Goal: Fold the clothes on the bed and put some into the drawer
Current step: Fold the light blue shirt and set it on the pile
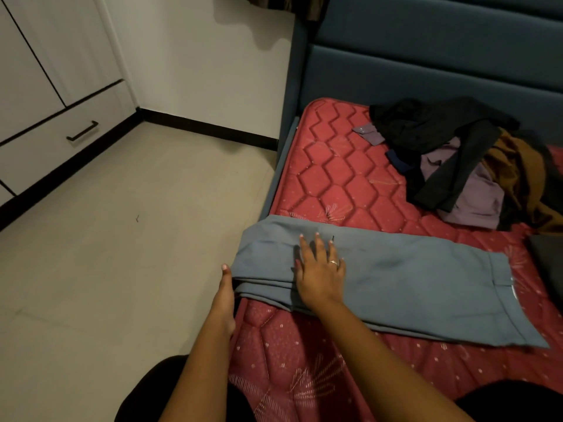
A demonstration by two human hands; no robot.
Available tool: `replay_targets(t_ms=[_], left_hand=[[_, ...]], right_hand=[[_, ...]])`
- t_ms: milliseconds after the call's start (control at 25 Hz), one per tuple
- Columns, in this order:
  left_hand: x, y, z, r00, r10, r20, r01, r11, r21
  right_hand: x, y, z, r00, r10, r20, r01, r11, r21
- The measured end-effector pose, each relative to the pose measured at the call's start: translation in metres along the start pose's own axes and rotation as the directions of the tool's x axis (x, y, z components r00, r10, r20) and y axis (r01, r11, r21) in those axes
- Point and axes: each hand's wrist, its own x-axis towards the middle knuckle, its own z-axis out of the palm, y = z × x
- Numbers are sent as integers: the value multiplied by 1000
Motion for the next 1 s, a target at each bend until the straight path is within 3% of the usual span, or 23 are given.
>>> replay_targets(t_ms=[80, 200, 360, 520, 640, 760, 840, 920, 1000], left_hand=[[4, 2, 2, 999, -9, 40, 10, 1000, -21], [9, 4, 4, 999, -29, 26, 30, 998, -50], [12, 1, 8, 975, 205, -88, -217, 963, -159], [-9, 34, 19, 881, 423, -212, -468, 843, -266], [-41, 69, 47, 786, 571, -237, -613, 770, -177], [-75, 88, 92, 677, 724, -129, -732, 680, -26], [-91, 90, 127, 606, 796, 13, -789, 598, 140], [-112, 79, 173, 542, 816, 199, -823, 467, 324], [-140, 53, 228, 501, 767, 400, -836, 309, 454]], right_hand=[[-9, 11, 15, 988, -15, 153, 18, 1000, -22], [-19, 40, 25, 982, -81, 169, 95, 993, -75], [-20, 49, 21, 974, -131, 183, 150, 984, -98], [-19, 41, 16, 962, -111, 250, 135, 988, -81], [-17, 37, 4, 942, -132, 307, 134, 991, 16], [-4, 48, -19, 909, -192, 370, 107, 965, 237], [4, 66, -51, 915, -218, 340, -6, 835, 551], [10, 100, -96, 942, -88, 323, -237, 505, 830], [12, 145, -142, 939, -14, 344, -338, 147, 929]])
